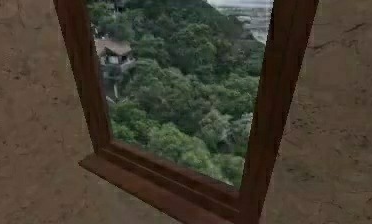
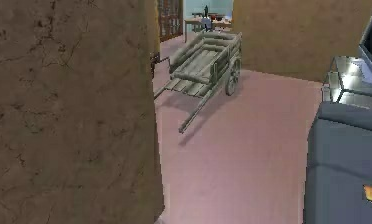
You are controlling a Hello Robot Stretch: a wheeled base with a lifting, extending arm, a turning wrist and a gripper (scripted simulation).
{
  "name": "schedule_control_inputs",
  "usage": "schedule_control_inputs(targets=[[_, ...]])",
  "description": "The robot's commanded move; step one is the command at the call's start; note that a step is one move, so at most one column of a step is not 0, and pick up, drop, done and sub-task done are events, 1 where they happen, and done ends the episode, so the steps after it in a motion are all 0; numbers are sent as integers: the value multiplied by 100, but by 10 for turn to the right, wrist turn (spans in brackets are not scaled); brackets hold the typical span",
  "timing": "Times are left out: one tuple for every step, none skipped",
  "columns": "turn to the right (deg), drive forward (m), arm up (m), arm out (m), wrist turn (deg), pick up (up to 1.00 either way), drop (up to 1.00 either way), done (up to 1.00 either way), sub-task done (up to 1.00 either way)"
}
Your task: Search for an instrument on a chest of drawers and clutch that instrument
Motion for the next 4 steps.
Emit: schedule_control_inputs(targets=[[-450, 0, 0, 0, 0, 0, 0, 0, 0], [-450, 0, 0, 0, 0, 0, 0, 0, 0], [-450, 0, 0, 0, 0, 0, 0, 0, 0], [-60, 0, 0, 0, 0, 0, 0, 0, 0]])
